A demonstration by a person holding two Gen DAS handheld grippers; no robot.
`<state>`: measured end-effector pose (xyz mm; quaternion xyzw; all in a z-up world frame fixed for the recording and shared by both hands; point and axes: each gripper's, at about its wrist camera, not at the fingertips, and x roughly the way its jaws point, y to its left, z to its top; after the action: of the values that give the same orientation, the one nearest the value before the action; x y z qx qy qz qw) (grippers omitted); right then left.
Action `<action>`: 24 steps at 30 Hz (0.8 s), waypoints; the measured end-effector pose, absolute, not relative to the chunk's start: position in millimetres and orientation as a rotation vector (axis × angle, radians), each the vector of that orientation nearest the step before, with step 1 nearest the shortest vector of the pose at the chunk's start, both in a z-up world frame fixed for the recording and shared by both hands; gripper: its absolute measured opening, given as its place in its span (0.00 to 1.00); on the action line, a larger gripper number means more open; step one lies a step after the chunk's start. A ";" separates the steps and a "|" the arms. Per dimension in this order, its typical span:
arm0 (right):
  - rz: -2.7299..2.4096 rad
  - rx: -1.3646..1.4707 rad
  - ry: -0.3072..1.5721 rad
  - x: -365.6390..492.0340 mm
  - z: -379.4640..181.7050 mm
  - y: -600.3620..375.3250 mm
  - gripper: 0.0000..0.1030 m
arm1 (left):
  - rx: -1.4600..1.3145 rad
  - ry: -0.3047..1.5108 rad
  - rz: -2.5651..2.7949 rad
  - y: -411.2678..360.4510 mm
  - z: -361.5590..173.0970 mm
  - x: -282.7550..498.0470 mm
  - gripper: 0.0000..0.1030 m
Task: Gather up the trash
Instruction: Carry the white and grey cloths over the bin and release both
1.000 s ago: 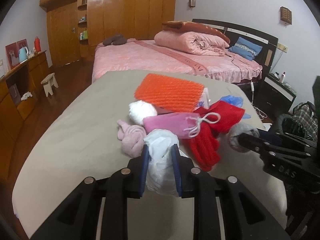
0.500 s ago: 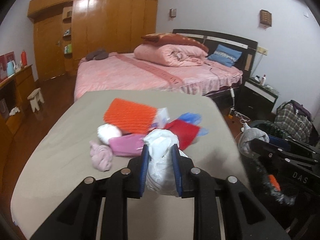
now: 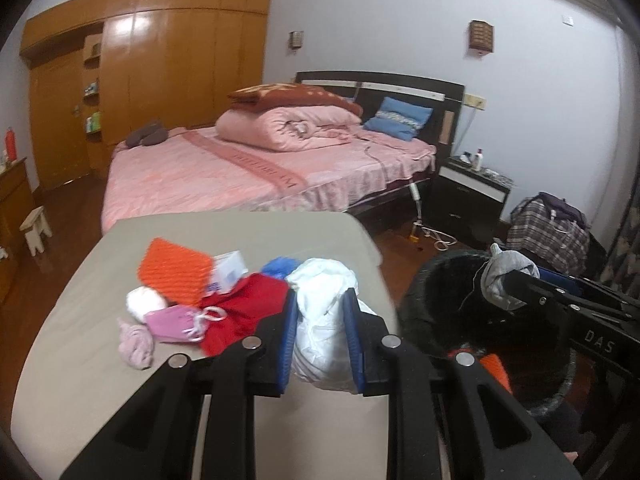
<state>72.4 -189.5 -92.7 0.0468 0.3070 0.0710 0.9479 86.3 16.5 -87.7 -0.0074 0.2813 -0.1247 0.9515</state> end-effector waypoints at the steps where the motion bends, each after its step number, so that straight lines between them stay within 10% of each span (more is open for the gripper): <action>1: 0.127 0.098 0.620 69.3 -91.8 -196.8 0.40 | -0.013 0.570 -0.265 11.2 -86.8 86.4 0.23; 24: -0.164 0.145 0.591 35.8 -97.7 -316.4 0.43 | 0.052 0.579 -0.597 -137.9 -84.3 101.4 0.25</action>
<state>35.8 -316.4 -97.7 0.0713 0.2905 -0.0806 0.9508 101.4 -137.9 -84.3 0.0252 0.2814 -0.2897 0.9145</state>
